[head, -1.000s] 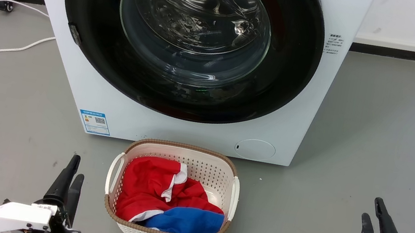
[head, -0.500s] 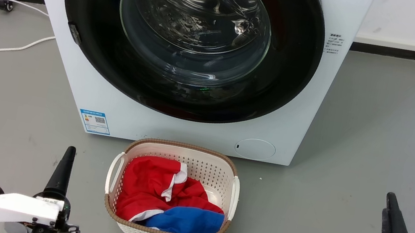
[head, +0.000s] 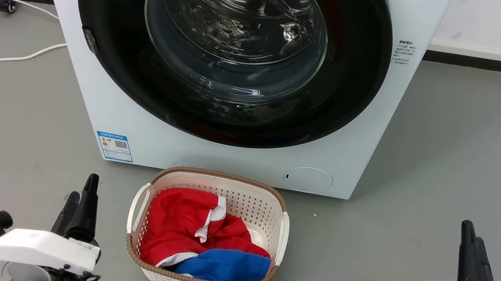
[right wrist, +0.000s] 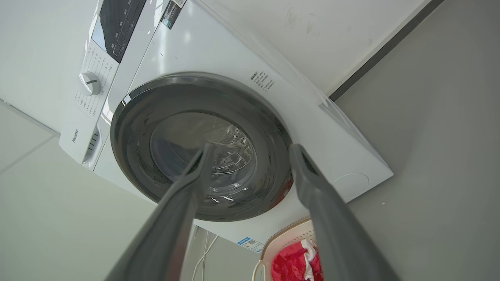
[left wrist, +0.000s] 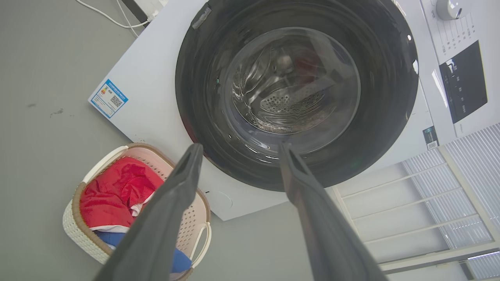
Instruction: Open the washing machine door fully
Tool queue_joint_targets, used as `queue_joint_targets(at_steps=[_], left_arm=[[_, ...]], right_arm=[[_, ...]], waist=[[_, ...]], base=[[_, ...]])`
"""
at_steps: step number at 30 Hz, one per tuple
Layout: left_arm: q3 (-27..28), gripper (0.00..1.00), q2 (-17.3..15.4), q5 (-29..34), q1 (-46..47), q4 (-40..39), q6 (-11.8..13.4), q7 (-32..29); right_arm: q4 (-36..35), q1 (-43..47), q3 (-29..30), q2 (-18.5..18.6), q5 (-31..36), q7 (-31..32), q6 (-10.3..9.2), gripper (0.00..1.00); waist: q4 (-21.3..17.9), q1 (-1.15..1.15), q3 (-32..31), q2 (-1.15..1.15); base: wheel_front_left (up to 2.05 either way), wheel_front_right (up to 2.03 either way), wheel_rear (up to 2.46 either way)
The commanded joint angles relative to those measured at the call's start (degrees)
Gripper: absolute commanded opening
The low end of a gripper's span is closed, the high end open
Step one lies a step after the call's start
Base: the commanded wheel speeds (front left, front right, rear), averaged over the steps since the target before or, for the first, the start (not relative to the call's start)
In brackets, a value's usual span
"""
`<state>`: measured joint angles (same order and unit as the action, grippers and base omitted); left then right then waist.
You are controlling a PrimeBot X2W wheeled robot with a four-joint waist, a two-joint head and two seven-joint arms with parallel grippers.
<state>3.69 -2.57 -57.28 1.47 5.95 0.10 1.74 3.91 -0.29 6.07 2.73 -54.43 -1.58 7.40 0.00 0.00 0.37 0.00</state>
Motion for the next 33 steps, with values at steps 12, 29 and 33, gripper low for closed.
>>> queue_joint_targets(at_steps=[12, 29, 33], left_arm=[[-4.1, 1.0, -2.3, 12.9, -0.7, -2.8, 3.1, 2.8], [-7.1, 1.0, -3.1, 23.5, -1.9, -3.8, 3.5, 5.7], [-7.4, 1.0, -3.1, 25.9, -2.2, -4.0, 3.2, 6.4]], right_arm=[[-2.9, 2.1, -1.7, 0.2, 15.3, -2.9, 0.09, 1.0], [-4.3, 4.2, -2.1, 0.2, 28.1, -5.9, 0.1, 1.0], [-4.8, 4.6, -2.2, 0.2, 30.5, -6.5, 0.11, 1.0]], waist=[[0.1, 0.0, 0.0, 0.0], [0.2, 0.0, -0.1, 0.0], [0.2, 0.0, -0.1, 0.0]], base=[[0.0, 0.0, 0.0], [0.0, 0.0, 0.0], [0.0, 0.0, 0.0]])
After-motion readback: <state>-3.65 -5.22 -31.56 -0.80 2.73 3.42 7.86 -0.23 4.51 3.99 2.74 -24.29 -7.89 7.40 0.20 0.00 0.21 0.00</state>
